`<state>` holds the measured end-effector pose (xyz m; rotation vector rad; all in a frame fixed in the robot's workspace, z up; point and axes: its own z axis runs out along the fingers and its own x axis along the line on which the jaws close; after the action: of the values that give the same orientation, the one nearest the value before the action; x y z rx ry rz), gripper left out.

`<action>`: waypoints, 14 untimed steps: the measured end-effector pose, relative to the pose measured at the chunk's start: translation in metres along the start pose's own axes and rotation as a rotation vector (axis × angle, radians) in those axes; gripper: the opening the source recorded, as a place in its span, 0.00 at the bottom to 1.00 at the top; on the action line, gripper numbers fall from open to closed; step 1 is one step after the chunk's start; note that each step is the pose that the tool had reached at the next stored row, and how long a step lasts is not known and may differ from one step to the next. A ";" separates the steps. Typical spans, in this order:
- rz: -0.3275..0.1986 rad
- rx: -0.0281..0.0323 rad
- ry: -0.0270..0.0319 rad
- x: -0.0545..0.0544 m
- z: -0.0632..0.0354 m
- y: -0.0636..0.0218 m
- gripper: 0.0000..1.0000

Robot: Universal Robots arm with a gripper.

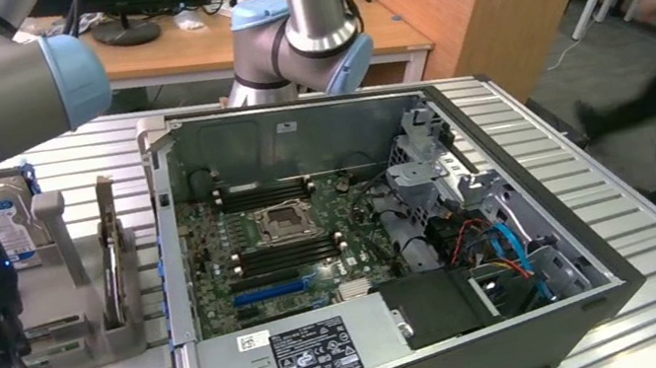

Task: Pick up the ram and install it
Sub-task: 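Pick up the ram and move it above insertion slot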

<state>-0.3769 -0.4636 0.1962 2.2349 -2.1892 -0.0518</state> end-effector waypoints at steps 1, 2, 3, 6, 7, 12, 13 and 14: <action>0.000 -0.0006 0.0003 0.000 0.0002 0.0000 0.31; 0.000 -0.0007 0.0001 -0.002 0.0008 -0.0002 0.31; 0.000 -0.0004 -0.0001 -0.004 0.0015 -0.0003 0.31; 0.000 -0.0004 0.0000 -0.005 0.0019 -0.0002 0.31; 0.000 -0.0005 0.0001 -0.005 0.0019 -0.0002 0.31; 0.000 -0.0006 0.0003 -0.002 0.0026 0.0004 0.31; 0.000 -0.0004 0.0000 -0.002 0.0029 0.0004 0.31; 0.000 -0.0005 0.0001 -0.002 0.0029 0.0004 0.31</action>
<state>-0.3774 -0.4614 0.1934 2.2345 -2.1890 -0.0523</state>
